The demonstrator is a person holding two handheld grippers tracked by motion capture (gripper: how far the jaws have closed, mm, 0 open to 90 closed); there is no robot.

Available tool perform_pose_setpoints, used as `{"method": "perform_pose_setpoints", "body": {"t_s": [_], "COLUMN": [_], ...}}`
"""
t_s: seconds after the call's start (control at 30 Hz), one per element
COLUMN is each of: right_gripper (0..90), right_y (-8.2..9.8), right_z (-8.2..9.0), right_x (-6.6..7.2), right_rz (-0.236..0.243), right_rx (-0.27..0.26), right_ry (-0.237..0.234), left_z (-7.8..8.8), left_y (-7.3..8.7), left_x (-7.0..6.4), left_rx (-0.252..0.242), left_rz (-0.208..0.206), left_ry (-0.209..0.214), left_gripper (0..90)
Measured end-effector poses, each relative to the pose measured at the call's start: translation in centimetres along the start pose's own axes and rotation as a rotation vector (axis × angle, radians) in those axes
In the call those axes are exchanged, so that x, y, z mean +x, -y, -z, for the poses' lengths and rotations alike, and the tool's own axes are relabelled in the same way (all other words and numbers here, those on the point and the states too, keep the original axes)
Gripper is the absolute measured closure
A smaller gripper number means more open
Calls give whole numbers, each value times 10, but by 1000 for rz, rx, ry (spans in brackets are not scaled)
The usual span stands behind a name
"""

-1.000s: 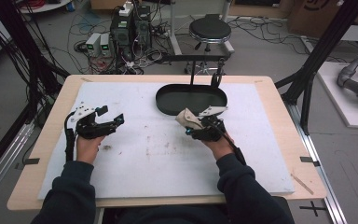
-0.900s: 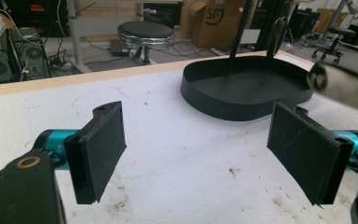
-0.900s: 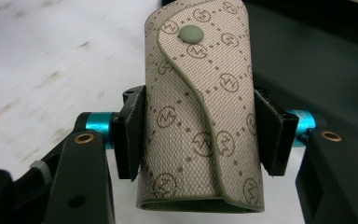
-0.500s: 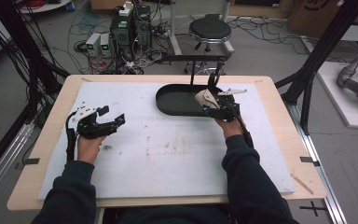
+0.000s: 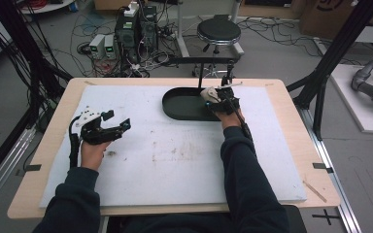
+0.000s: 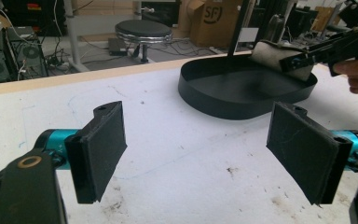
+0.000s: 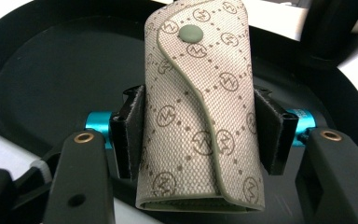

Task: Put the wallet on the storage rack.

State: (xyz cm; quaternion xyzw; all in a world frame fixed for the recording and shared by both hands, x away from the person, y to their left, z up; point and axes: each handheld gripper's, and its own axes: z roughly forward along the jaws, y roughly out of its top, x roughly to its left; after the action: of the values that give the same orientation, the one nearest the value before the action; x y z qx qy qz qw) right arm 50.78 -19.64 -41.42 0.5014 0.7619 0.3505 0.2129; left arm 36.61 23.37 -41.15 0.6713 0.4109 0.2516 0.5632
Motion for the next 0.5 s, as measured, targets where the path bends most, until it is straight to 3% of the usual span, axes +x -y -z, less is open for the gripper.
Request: {"method": "perform_pose_setpoints", "body": {"t_s": [0.1,0.2,0.33,0.5], "right_gripper": [429,400,348,378], "right_y": [1,7,7,2], "right_z": [-6,-17,-18,-4], "right_x": [0,3,6,5], "right_rz": [3,21,41,63], "right_rx": [9,55,34,1], "right_ry": [4,26,43,11], "left_z": [0,0,1,1], "left_y": [0,0,0,0], "left_x": [0,0,-1,0], "left_rx": [1,6,4,2], "left_rz": [0,-7,-6,-2], "left_ry": [-2,1,1,0], "left_gripper": [193,193,193,193]}}
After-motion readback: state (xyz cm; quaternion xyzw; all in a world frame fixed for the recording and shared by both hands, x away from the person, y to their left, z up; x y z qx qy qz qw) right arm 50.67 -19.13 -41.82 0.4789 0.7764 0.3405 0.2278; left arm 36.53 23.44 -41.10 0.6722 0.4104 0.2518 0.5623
